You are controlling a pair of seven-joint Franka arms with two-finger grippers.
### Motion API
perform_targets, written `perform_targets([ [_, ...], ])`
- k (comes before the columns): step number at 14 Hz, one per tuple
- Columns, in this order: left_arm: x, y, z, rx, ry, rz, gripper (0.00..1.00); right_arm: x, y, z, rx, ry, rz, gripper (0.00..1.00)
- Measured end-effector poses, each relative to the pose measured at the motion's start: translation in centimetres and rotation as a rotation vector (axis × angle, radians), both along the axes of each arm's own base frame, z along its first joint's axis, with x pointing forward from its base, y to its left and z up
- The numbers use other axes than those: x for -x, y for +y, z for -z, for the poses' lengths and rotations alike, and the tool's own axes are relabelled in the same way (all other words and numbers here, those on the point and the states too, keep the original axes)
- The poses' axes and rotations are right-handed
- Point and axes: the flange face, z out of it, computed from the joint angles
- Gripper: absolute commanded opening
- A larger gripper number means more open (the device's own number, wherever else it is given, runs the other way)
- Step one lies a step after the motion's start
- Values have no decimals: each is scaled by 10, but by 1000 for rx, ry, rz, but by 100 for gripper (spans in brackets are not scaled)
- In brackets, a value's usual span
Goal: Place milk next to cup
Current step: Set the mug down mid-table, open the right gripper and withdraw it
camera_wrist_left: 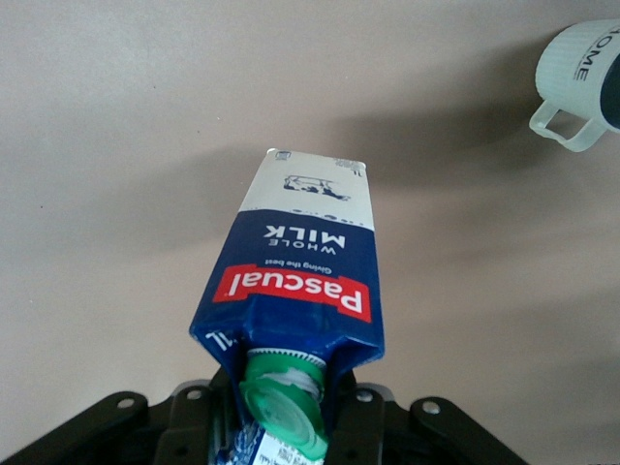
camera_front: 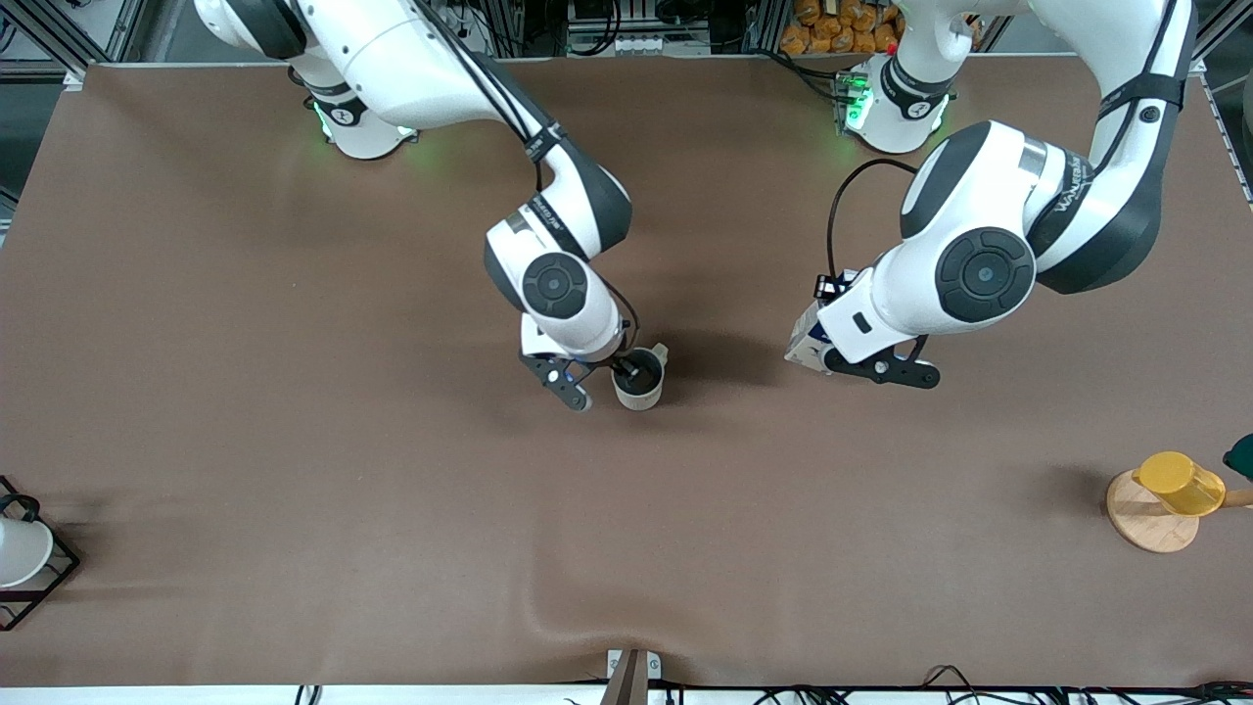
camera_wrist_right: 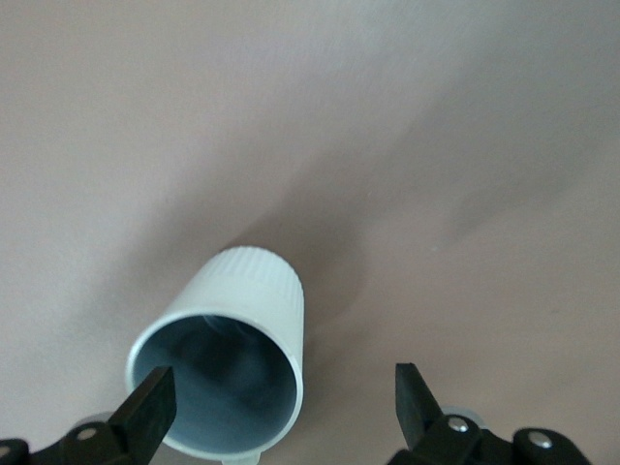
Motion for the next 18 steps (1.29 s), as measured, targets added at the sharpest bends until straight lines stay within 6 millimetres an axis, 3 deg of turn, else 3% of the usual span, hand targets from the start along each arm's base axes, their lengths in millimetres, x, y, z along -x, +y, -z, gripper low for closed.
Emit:
perform_targets([
  [3, 1, -2, 0, -1, 2, -2, 14, -23, -39, -25, 16, 54, -84, 100],
  [6, 5, -11, 0, -3, 4, -6, 14, -44, -96, -64, 4, 87, -221, 100],
  [9, 15, -27, -2, -14, 9, -26, 14, -60, -159, -87, -18, 130, -339, 100],
  [11, 21, -38, -4, -27, 11, -49, 14, -73, -205, -91, -43, 152, -447, 100],
  [14, 29, -53, -2, -43, 14, -68, 14, -89, -259, -89, -1, 143, -620, 100],
  [18, 47, -86, 8, -76, 31, -109, 14, -109, -339, -89, -54, 115, -783, 100],
])
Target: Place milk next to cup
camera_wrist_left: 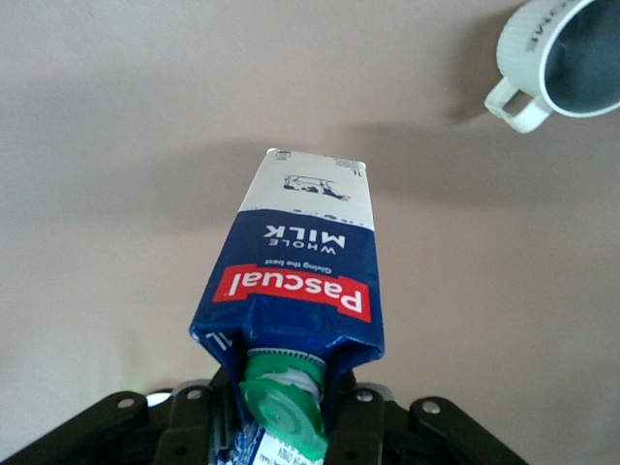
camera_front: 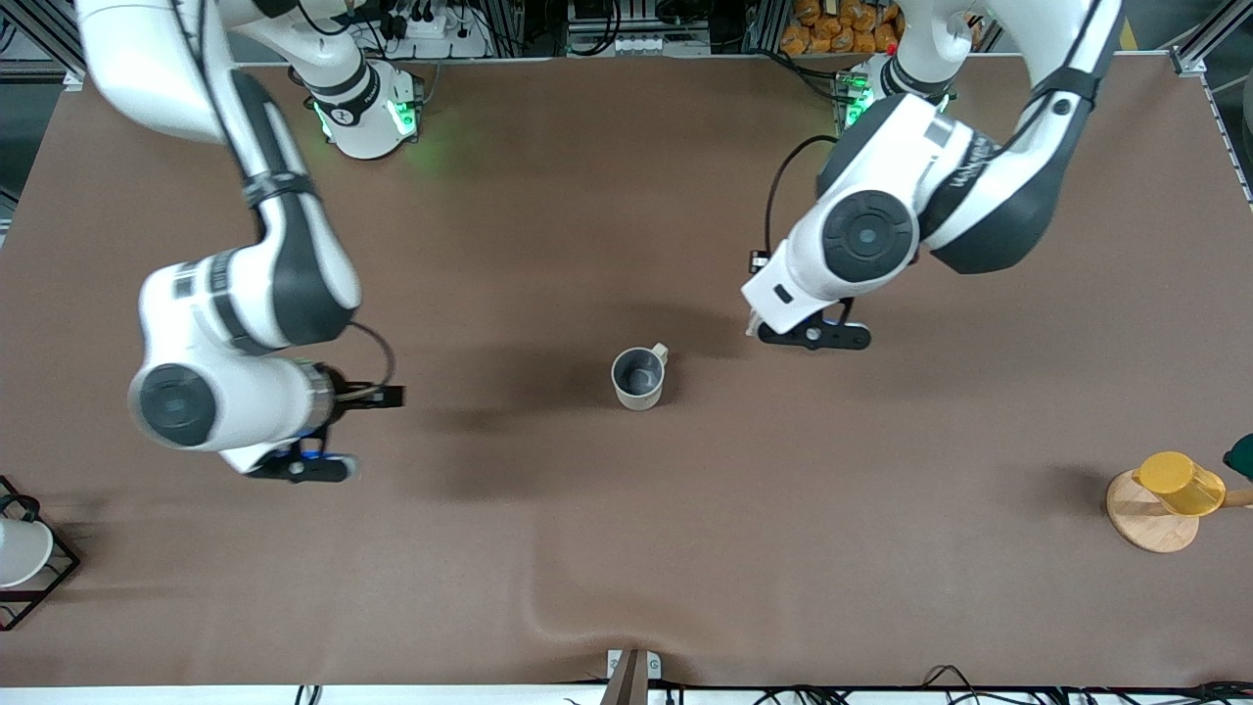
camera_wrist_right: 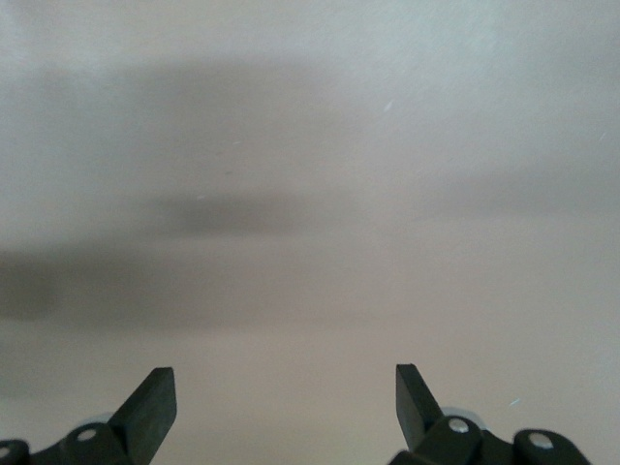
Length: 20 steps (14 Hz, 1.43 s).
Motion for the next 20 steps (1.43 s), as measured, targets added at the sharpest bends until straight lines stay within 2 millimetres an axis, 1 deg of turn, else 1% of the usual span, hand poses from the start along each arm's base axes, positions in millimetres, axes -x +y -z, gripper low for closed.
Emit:
perform_targets([
  [2, 10, -17, 8, -13, 16, -17, 14, -7, -42, 0, -38, -6, -83, 100],
  [3, 14, -25, 12, -22, 21, -23, 14, -10, -59, -1, -52, -14, -107, 100],
  [7, 24, -52, 24, -34, 34, -51, 14, -20, -113, -6, -62, -80, -147, 100],
  [8, 25, -63, 26, -34, 33, -71, 14, -20, -125, -10, -67, -88, -158, 100],
  [9, 27, -76, 30, -35, 28, -88, 14, -19, -136, -18, -70, -100, -158, 100],
  [10, 30, -89, 34, -33, 21, -105, 14, -16, -146, -29, -71, -113, -155, 100],
  [12, 36, -113, 45, -25, 8, -127, 14, -6, -152, -54, -71, -133, -149, 100],
  [14, 43, -133, 57, -8, -8, -140, 14, 14, -154, -78, -70, -141, -143, 100],
  [15, 45, -142, 62, 4, -17, -144, 14, 26, -159, -88, -68, -147, -133, 100],
  [18, 43, -154, 74, 40, -38, -155, 14, 57, -184, -114, -64, -174, -91, 100],
  [20, 39, -158, 81, 51, -43, -162, 14, 68, -190, -133, -61, -202, -82, 100],
])
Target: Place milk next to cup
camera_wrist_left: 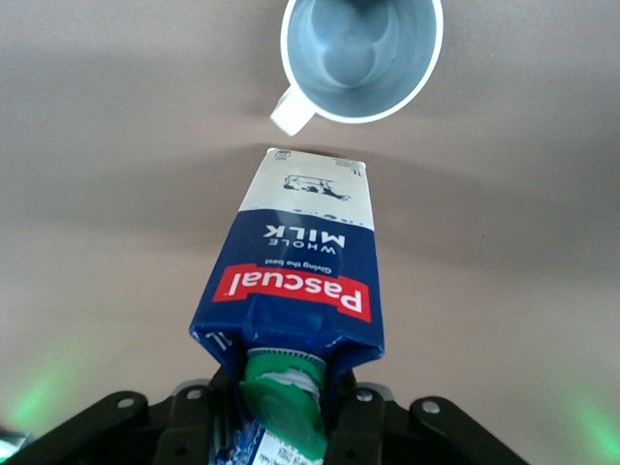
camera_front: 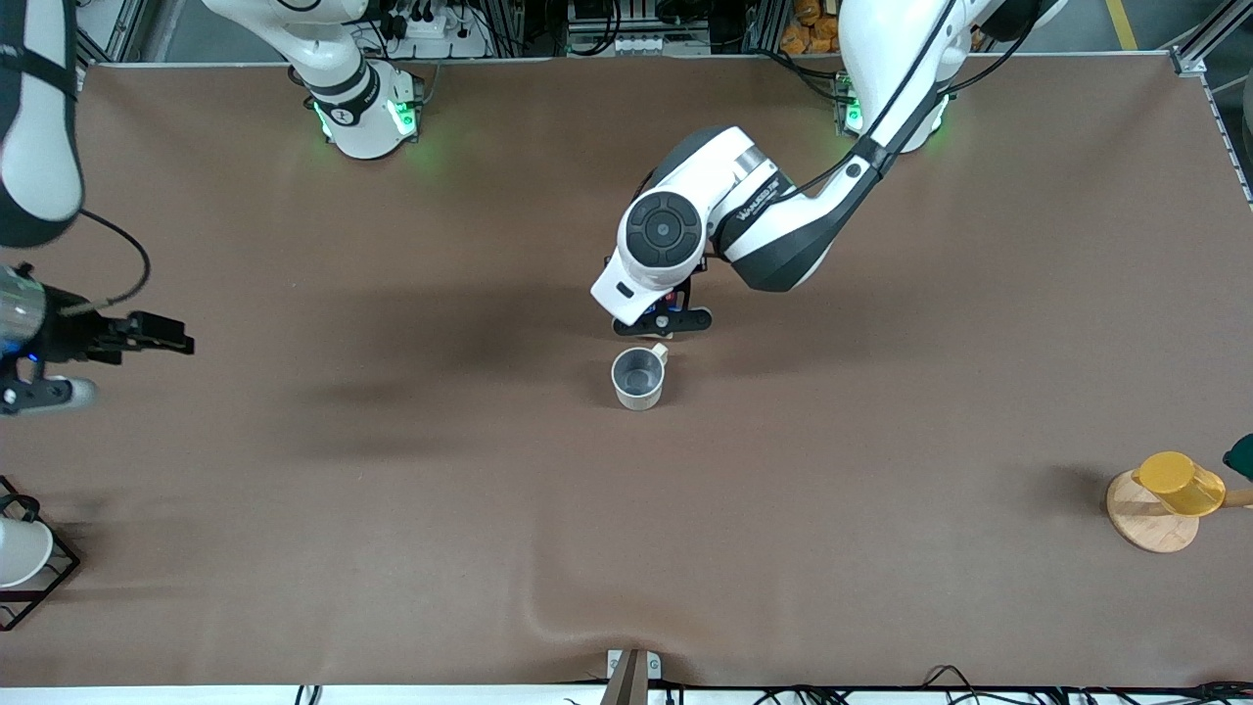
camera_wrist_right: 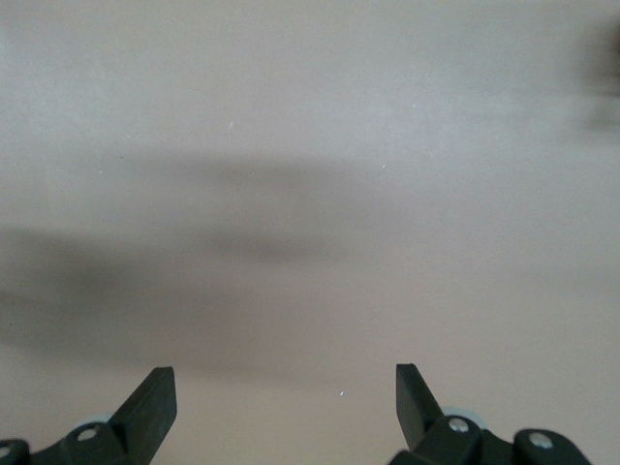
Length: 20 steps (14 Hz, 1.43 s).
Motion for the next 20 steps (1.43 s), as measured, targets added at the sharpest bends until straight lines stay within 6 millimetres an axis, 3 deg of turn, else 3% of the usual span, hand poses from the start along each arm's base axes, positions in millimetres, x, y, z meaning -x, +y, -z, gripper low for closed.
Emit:
perform_targets([
  [4, -6, -2, 13, -19, -19, -9, 14, 18, 3, -31, -1, -28, -3, 100],
  [10, -9, -6, 24, -7, -26, -16, 19, 41, 23, -25, 17, -58, 18, 100],
  [11, -9, -6, 26, -6, -26, -17, 27, 39, 26, -25, 24, -69, 16, 100],
  [12, -10, -6, 28, -5, -26, -19, 46, 37, 26, -29, 30, -89, 18, 100],
  [13, -10, -7, 31, -4, -25, -20, 91, 35, 23, -38, 35, -119, 25, 100],
  [14, -11, -7, 30, -2, -27, -21, 100, 34, 18, -54, 39, -153, 36, 100],
  [17, -11, -7, 31, 0, -28, -22, 100, 34, 14, -92, 49, -223, 41, 100],
  [20, -12, -9, 16, 12, -41, -20, 100, 32, 24, -92, 50, -223, 22, 100],
])
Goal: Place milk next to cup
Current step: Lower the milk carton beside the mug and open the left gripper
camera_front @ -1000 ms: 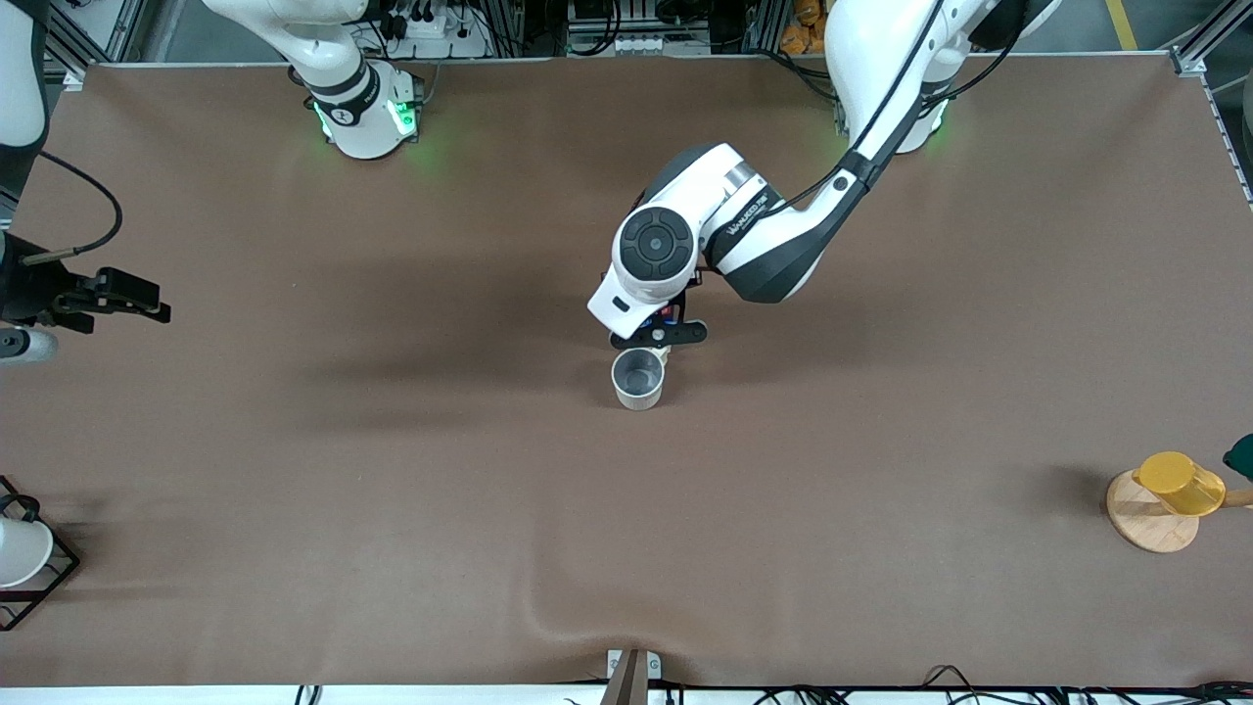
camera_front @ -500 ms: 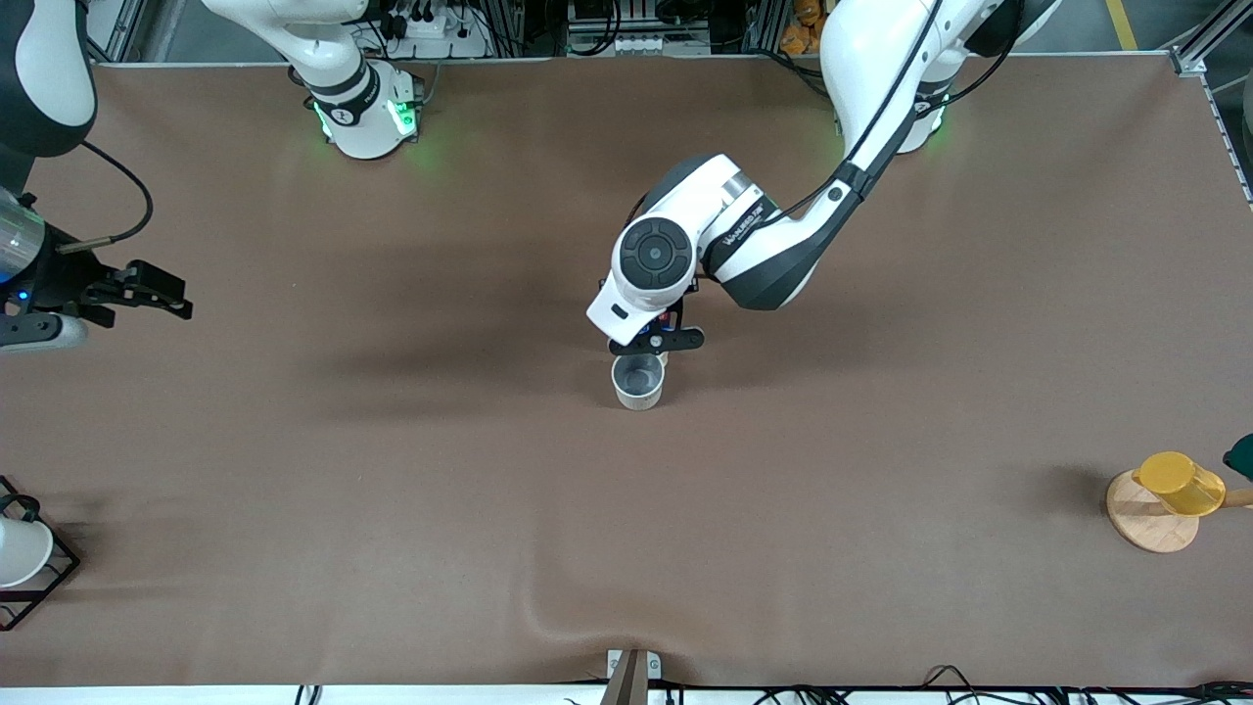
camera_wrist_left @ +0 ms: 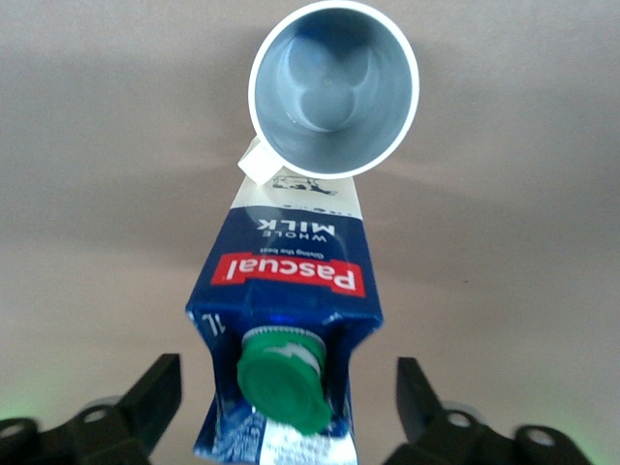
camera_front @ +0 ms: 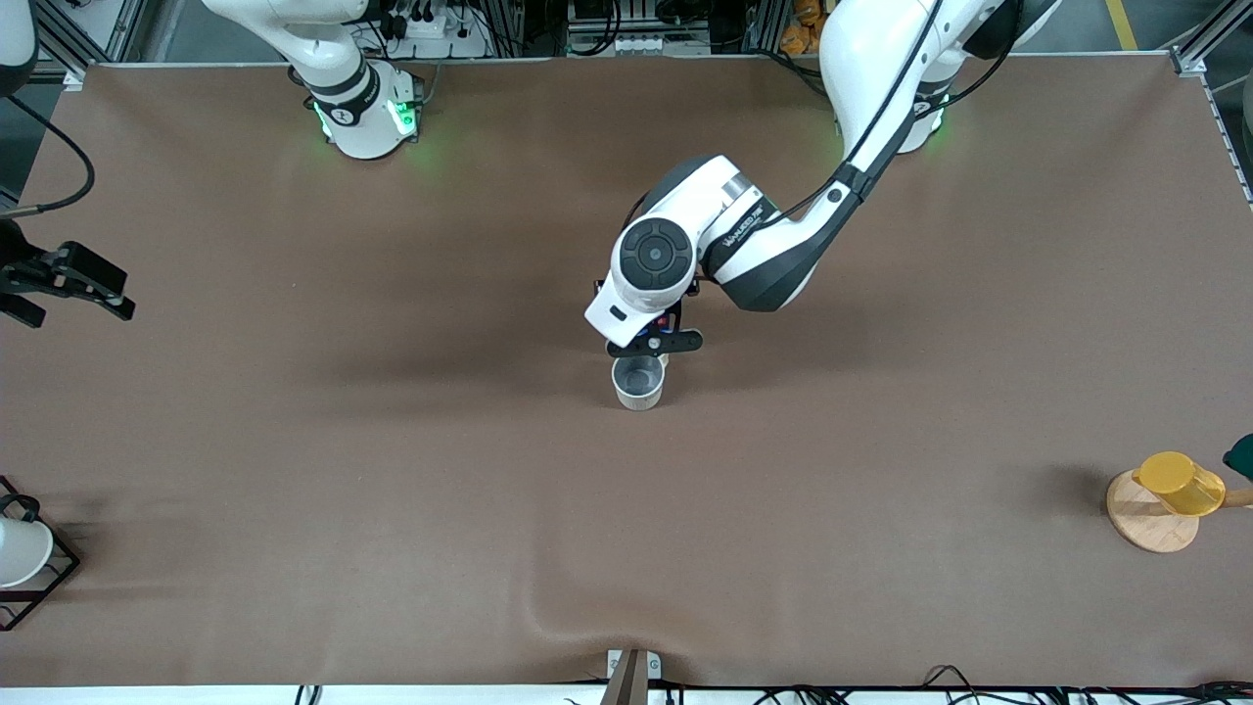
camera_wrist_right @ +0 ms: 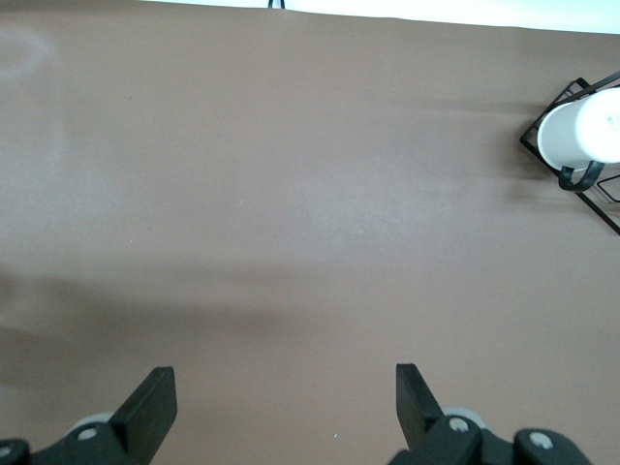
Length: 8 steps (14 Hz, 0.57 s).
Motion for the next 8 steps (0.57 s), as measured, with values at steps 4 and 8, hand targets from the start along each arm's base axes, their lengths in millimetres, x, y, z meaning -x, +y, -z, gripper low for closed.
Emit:
perform_targets([
  [4, 10, 9, -66, -13, -26, 20, 100, -1, 0, 2, 4, 2, -2, 100],
  [8, -11, 74, -165, -9, -120, -68, 100, -2, -1, -9, 6, -22, 0, 100],
])
